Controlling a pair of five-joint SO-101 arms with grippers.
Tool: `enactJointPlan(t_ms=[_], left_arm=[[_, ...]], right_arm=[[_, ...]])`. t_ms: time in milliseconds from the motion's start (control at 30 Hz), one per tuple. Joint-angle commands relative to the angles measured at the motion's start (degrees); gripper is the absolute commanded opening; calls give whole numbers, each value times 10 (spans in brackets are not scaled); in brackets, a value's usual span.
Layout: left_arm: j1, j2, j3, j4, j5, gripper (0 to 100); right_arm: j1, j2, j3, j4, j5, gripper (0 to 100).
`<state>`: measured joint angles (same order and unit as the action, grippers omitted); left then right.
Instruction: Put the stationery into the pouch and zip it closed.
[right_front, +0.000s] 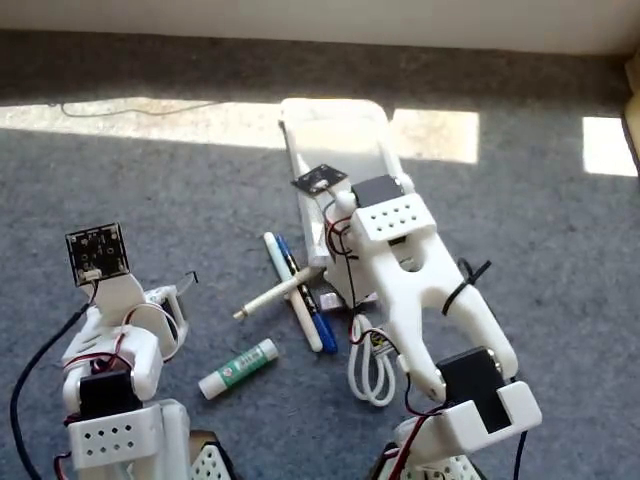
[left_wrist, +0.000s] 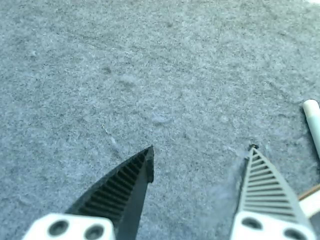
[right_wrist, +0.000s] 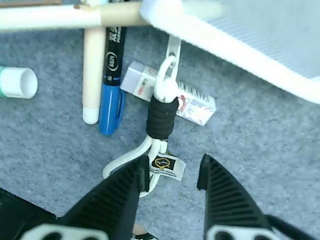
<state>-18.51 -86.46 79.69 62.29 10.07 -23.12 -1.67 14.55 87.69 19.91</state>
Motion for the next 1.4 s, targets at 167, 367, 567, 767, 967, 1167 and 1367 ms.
enactJointPlan(t_ms=[167,367,567,767,967,1167,1367], left_arm=[[-6,-7,-3,-8,4,274],[-6,-7,-3,-8,4,274],[-6,-7,-3,-8,4,274],[-6,-7,-4,-8,4,274],[-6,-7,-4,-8,4,274],[-6,-7,-4,-8,4,274],[-6,-7,-4,-8,4,274]], right_arm=[[7,-149,97,-73,2,159],[-4,-164,171,-163,-69,159],[-37,-164,219,-232,-106,159],[-37,-164,264,-310,-106,159],[-37,-162,284,-345,-106,125],[-37,-162,292,-349,-106,124],[-38,-162,293,-349,-106,123]])
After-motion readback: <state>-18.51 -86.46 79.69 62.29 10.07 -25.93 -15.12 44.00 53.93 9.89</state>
